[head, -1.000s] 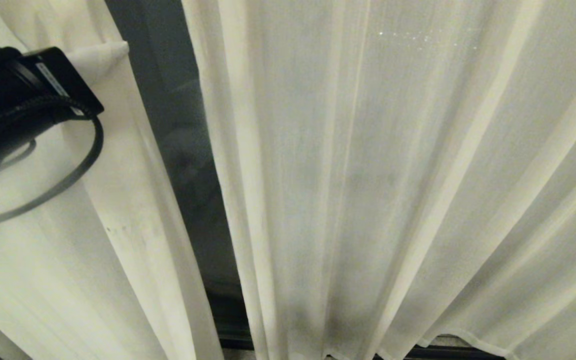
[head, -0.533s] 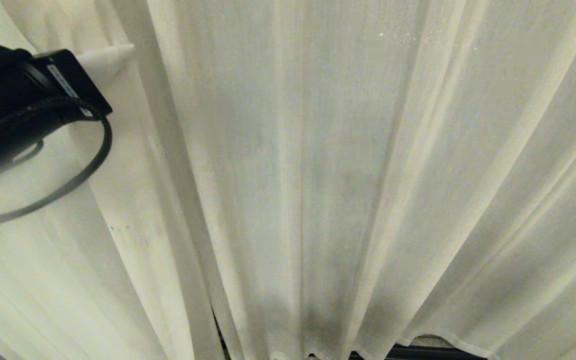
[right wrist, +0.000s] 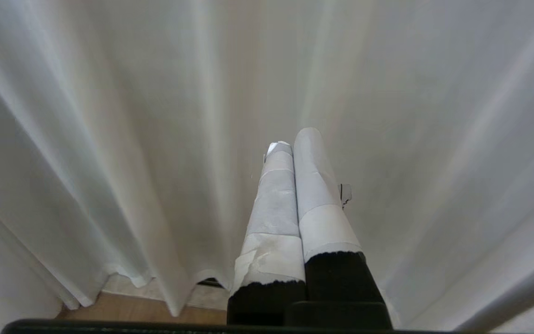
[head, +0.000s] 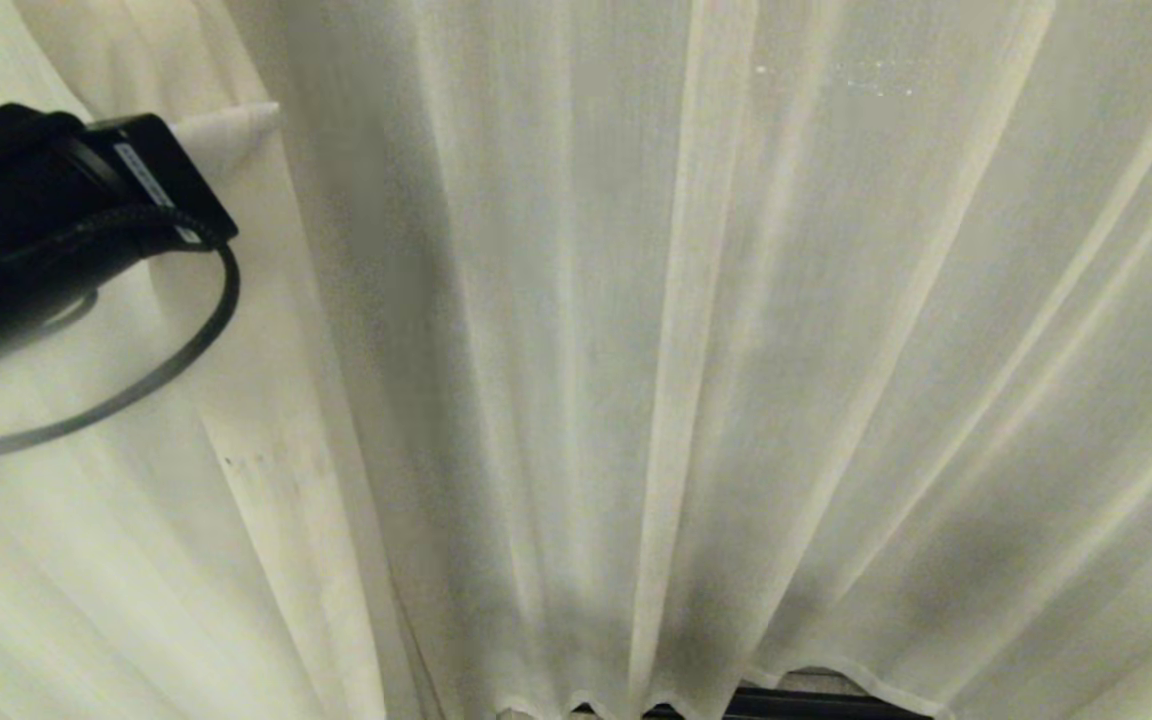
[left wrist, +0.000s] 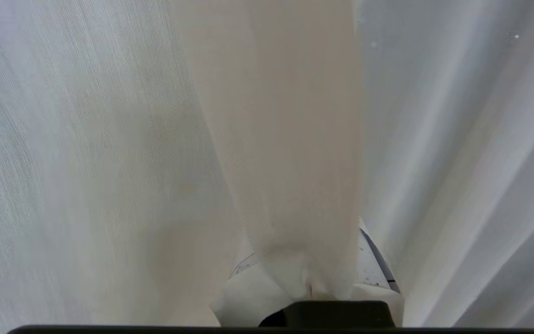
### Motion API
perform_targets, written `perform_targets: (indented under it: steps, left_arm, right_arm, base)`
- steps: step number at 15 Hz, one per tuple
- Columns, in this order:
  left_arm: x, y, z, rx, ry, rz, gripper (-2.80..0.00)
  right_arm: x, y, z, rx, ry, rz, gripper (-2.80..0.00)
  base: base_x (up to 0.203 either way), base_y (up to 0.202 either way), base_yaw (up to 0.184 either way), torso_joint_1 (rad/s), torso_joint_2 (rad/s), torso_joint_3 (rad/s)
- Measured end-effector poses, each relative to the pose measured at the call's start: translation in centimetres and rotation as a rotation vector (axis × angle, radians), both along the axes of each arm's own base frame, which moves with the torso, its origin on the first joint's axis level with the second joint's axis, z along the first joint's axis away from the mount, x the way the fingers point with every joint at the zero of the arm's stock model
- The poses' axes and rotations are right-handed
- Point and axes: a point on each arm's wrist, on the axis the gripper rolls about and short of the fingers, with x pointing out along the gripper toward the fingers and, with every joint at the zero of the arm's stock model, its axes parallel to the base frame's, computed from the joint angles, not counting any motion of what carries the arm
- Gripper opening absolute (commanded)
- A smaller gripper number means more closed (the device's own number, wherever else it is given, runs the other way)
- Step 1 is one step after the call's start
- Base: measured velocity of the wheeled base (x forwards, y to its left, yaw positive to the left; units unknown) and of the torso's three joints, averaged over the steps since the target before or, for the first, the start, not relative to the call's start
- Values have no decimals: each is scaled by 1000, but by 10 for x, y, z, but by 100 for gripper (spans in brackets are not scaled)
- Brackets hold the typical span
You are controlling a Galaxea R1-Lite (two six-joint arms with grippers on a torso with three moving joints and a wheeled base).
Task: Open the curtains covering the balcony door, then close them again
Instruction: Close the inner curtains on both sides
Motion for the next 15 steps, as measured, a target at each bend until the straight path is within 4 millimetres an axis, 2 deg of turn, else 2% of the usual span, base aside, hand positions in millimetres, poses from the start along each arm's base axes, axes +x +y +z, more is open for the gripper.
perform_targets:
  steps: [15]
  left_arm:
    - [0,-1,0,3,1,-3,-280]
  right_arm:
    - [0,0,0,0,0,-1,-280]
  base:
    - [0,-192,-1,2,1,3]
